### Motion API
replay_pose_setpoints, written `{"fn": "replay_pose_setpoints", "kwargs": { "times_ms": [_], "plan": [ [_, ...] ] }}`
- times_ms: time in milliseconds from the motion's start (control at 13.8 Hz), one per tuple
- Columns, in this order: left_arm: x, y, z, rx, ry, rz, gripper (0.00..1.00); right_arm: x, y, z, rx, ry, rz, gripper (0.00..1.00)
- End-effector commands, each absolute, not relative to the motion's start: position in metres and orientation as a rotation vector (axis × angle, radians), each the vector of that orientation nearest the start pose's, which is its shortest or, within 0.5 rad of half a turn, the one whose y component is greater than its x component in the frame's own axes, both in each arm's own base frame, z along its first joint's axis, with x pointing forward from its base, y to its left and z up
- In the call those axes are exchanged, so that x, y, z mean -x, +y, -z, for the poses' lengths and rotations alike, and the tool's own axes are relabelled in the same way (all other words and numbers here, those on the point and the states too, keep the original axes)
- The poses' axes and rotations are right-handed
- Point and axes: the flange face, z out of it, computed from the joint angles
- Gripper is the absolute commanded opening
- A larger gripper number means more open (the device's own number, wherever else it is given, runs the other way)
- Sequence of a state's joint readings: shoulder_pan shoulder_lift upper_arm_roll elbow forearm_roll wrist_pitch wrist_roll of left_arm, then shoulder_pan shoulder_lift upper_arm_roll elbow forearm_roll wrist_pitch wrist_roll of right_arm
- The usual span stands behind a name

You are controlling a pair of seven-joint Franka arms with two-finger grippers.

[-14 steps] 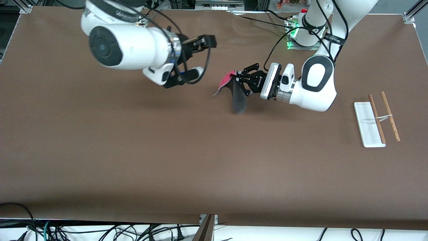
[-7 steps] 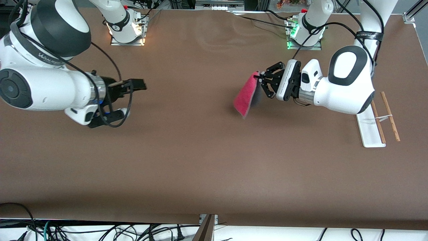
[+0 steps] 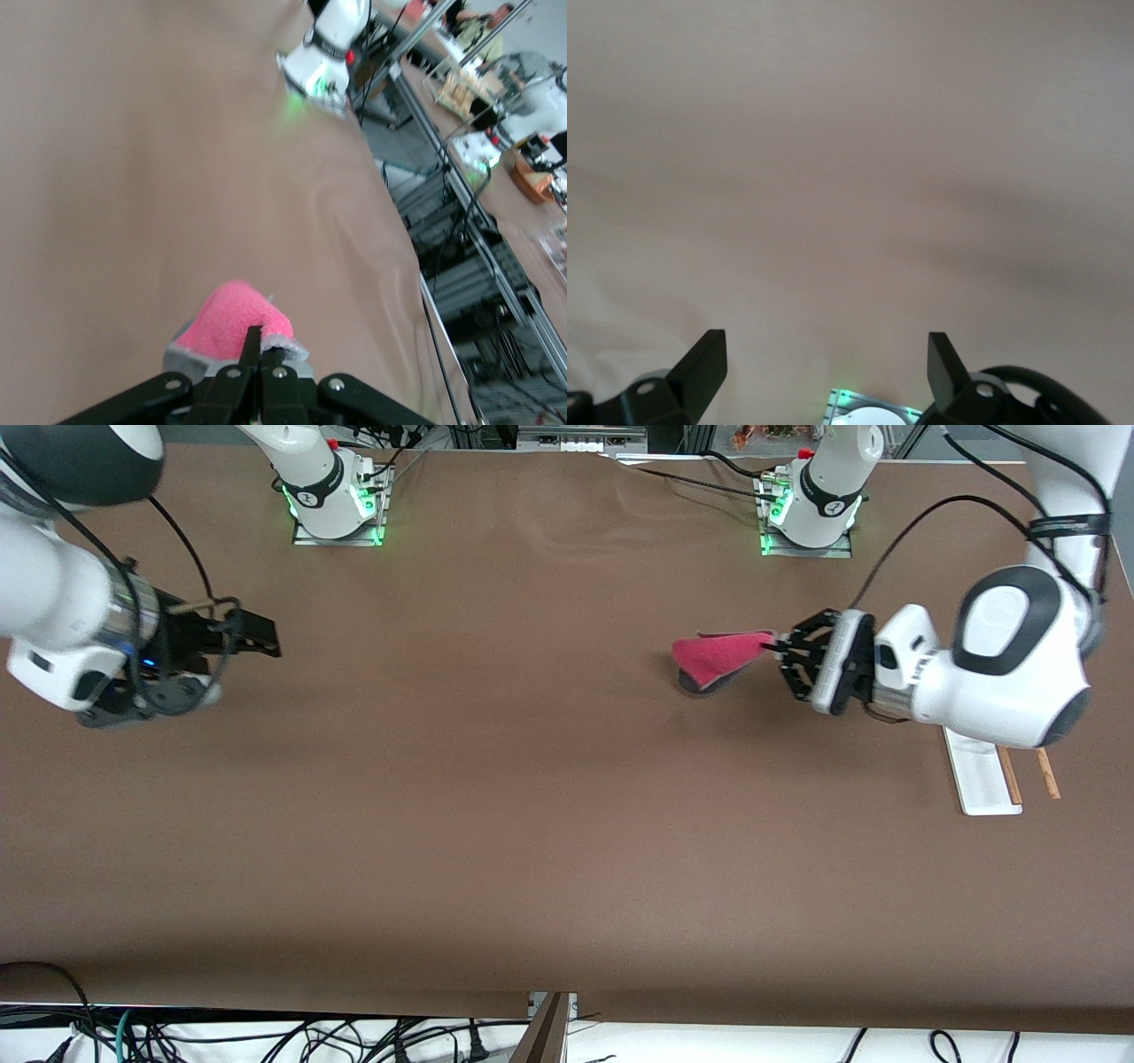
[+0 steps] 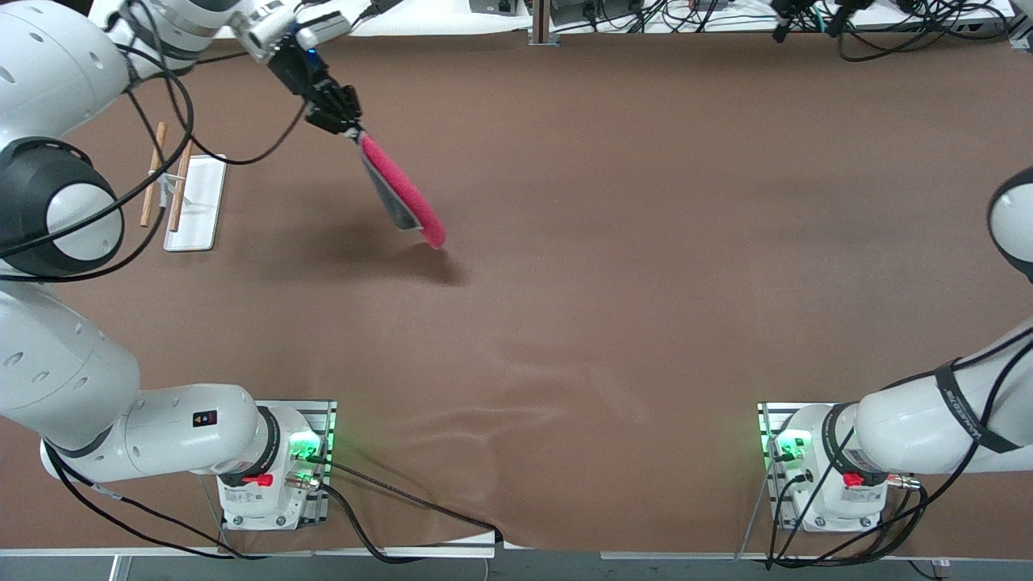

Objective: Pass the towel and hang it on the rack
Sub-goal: 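Carry the towel with the left gripper over the wooden dowel rack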

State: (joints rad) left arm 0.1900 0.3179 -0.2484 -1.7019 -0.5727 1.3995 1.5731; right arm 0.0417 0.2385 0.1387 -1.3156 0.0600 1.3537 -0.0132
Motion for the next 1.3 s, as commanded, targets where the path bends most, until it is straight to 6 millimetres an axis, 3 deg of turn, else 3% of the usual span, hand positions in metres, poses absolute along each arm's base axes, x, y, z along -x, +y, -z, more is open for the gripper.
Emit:
{"fn": "replay_pose_setpoints", "kwargs": {
  "times_ms": [0,145,290,507,869,1014,1231],
  "plan": [
    [-0.587,-0.015,-0.413,-1.71,-1.601,0.04,0.0,-0.579,0.064,-0.587,3.127,-0.289,-0.277,1.0],
    [-0.602,0.054,-0.416,-1.833,-1.593,0.049,0.0,-0.584,0.055,-0.587,3.196,-0.342,-0.241,1.0],
    [-0.614,0.102,-0.432,-1.929,-1.6,0.021,0.0,-0.574,0.049,-0.589,3.198,-0.315,-0.231,1.0],
    [-0.612,0.15,-0.453,-2.021,-1.569,-0.028,0.0,-0.552,0.048,-0.592,3.163,-0.287,-0.197,1.0],
    [-0.589,0.225,-0.45,-2.13,-1.465,-0.033,0.0,-0.557,0.036,-0.595,3.171,-0.253,-0.171,1.0],
    [-0.581,0.247,-0.446,-2.156,-1.446,-0.026,0.0,-0.559,0.018,-0.588,3.169,-0.202,-0.196,1.0],
    [-0.576,0.297,-0.437,-2.217,-1.463,-0.042,0.0,-0.559,0.019,-0.59,3.171,-0.204,-0.189,1.0]
  ]
}}
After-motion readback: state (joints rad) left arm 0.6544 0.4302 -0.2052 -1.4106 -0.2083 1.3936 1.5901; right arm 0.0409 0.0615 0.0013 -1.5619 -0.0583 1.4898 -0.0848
